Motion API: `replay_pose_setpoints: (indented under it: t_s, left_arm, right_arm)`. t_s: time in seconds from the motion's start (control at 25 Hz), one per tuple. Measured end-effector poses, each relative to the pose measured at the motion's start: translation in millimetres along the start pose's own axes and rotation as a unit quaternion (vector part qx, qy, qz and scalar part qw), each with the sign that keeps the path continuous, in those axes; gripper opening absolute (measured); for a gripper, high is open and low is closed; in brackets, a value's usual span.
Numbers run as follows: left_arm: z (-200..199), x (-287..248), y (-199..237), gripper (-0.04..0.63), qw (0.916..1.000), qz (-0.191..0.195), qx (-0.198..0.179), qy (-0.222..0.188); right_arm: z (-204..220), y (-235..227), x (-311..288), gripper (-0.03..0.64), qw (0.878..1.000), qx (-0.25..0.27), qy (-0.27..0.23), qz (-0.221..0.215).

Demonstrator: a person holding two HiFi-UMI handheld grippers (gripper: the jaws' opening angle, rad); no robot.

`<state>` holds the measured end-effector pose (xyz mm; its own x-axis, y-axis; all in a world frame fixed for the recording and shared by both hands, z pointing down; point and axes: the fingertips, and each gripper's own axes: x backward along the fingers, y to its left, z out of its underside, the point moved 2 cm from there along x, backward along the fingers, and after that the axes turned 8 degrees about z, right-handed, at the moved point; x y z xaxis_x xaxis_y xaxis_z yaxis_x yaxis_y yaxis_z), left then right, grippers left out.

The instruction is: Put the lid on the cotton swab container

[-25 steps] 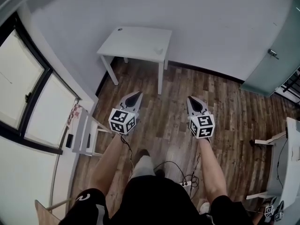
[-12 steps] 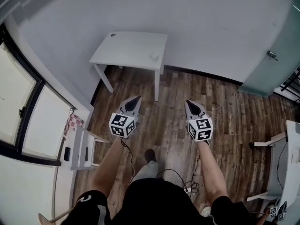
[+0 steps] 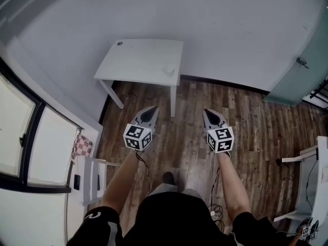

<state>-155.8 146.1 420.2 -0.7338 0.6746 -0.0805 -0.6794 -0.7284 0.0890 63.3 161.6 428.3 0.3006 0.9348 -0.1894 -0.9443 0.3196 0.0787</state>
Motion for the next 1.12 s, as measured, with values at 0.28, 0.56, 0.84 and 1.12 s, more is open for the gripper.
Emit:
replay_pose_setpoints:
  t_s: [0.28, 0.56, 0.84, 1.12]
  left_arm:
    - [9, -33, 37, 0.026, 0.9998, -0.002, 0.006, 0.017]
    - [9, -81, 74, 0.026, 0.9995, -0.017, 0.017, 0.018]
    - [7, -143, 105, 0.026, 0.9984, -0.043, 0.025, 0.028]
    - [-3, -197, 128, 0.026, 0.9958, -0.081, 0.032, 0.028]
  right_arm:
    - [-3, -14, -50, 0.012, 1.000, -0.004, 0.005, -0.005]
    - [-3, -46, -113, 0.012, 1.000, -0.002, 0.011, -0.023]
    - [-9, -87, -186, 0.012, 0.998, 0.004, 0.015, -0.058]
    - [-18, -122, -251, 0.012, 0.994, 0.016, 0.020, -0.107]
